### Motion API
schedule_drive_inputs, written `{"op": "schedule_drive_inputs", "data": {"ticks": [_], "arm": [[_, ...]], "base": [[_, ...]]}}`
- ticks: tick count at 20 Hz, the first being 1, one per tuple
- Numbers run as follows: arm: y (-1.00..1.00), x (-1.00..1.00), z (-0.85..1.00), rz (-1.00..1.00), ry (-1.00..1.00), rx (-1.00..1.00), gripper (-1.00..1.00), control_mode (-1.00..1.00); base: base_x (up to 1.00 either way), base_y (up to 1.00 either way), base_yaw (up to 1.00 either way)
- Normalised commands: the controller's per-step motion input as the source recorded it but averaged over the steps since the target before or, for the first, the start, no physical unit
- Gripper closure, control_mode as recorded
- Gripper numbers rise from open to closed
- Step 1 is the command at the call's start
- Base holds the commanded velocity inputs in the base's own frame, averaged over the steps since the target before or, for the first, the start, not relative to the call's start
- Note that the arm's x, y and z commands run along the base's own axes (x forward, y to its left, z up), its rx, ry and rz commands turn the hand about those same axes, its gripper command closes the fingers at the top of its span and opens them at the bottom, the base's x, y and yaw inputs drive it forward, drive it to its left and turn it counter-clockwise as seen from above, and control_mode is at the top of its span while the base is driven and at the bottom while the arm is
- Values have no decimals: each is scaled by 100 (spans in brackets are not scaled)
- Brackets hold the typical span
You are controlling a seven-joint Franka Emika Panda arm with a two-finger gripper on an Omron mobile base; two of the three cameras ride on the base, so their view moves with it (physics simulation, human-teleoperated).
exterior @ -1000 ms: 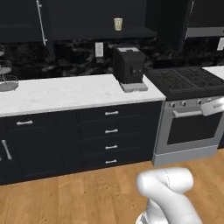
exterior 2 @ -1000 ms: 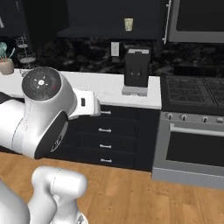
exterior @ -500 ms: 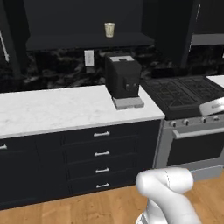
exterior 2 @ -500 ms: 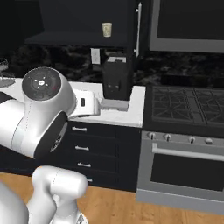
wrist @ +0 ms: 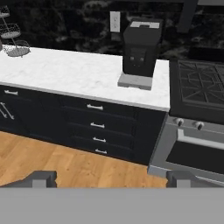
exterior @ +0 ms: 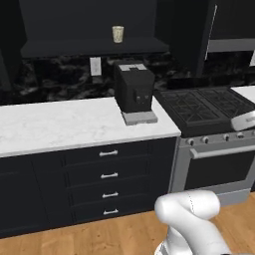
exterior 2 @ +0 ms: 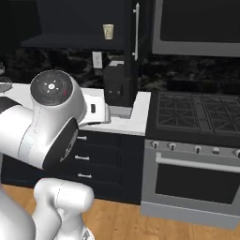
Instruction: Gather all objects into one cabinet and sort the glasses and bowls to opposite sides.
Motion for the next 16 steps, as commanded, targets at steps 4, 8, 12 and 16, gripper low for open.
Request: {"op": "schedule_drive_inputs", "data": {"ticks": [4,8,12,16], "arm": [[0,0,0,0,0,0,-100,100],[0,0,0,0,0,0,-100,100],[0,0,0,0,0,0,-100,100],[0,0,0,0,0,0,-100,100]], "base": [[-29,63,0],[0,100,-1],[31,97,-3],[100,14,0]]}}
